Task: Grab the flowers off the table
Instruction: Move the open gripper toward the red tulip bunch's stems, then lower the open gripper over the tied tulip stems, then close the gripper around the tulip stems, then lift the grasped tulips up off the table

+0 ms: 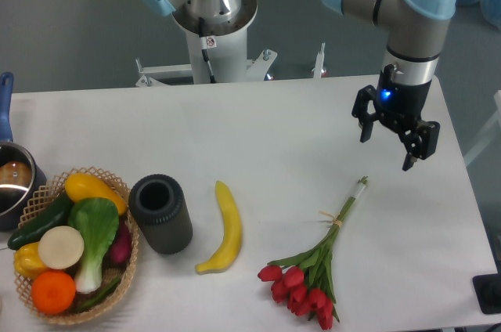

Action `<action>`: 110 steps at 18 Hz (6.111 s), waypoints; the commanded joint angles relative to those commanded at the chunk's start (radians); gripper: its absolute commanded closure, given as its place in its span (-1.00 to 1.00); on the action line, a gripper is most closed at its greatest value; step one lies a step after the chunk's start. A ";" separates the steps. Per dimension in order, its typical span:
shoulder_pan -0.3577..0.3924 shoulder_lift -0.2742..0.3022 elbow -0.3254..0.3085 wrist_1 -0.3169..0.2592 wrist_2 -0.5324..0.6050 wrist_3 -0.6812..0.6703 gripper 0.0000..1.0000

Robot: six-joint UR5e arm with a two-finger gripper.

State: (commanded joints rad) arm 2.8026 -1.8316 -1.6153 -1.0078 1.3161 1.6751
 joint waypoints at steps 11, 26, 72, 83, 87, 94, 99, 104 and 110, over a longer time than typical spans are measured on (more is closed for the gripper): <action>0.000 0.003 -0.008 0.005 -0.073 -0.053 -1.00; -0.129 -0.155 0.021 0.077 -0.095 -0.319 -1.00; -0.160 -0.408 0.104 0.126 -0.103 -0.449 0.28; -0.158 -0.358 0.098 0.126 -0.107 -0.448 0.47; -0.156 -0.296 0.103 0.126 -0.161 -0.446 0.47; -0.069 -0.177 0.100 0.126 -0.457 -0.512 0.47; -0.023 -0.153 0.097 0.124 -0.518 -0.515 0.47; 0.018 -0.138 0.078 0.124 -0.601 -0.518 0.47; 0.021 -0.118 0.057 0.124 -0.614 -0.518 0.47</action>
State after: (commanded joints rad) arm 2.8241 -1.9497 -1.5585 -0.8836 0.7025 1.1566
